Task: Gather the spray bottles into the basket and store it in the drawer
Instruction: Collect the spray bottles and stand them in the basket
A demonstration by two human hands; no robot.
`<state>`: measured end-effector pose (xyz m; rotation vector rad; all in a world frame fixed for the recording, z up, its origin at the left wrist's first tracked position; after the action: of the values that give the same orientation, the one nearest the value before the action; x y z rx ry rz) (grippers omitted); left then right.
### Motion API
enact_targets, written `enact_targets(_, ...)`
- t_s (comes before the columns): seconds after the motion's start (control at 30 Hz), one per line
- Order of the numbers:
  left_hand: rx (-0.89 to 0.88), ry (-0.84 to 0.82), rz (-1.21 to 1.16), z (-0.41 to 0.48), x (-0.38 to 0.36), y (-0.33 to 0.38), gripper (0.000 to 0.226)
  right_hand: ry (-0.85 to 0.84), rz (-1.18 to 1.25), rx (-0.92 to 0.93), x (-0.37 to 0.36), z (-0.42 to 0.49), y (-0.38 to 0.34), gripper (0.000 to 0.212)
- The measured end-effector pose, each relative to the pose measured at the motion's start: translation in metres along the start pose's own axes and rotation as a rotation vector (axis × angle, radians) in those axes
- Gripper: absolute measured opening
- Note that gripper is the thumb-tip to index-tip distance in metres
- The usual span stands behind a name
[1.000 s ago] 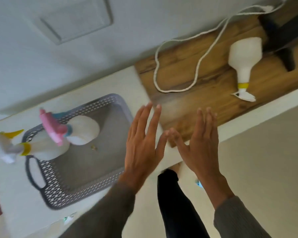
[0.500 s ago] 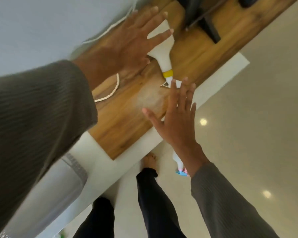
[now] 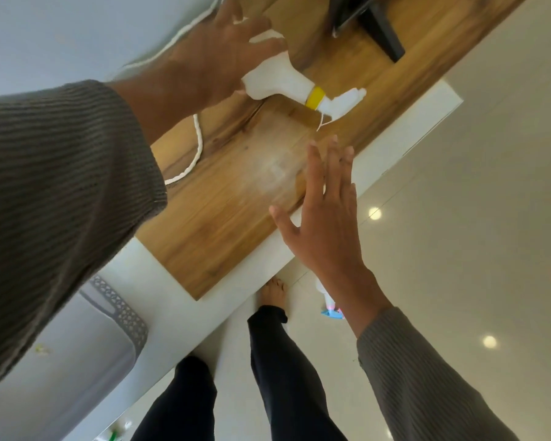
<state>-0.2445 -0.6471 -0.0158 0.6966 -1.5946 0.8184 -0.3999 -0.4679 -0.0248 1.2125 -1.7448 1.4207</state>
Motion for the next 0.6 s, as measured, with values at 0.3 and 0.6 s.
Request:
enact_targets(0.3, 0.492, 0.144, -0.407, -0.128, 0.002, -0.023, 0.081, 0.076, 0.449, 0.027, -0.004, -0.015, -0.058, 0.075)
enact_targets(0.6, 0.929, 0.51, -0.672, -0.352, 0.038, 0.002, 0.083, -0.054, 0.938, 0.151, -0.02, -0.066, -0.209, 0.057)
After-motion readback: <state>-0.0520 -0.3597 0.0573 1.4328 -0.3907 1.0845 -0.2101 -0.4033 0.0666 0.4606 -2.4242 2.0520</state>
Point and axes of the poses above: each hand's wrist, its own z-axis towards the middle knuckle, its own x-axis out of the back of the hand, y = z × x, the point moved 6 cm from there along z, towards the middle knuckle, and after that the axes turned 1 degree about z, right-handed, at the moved point
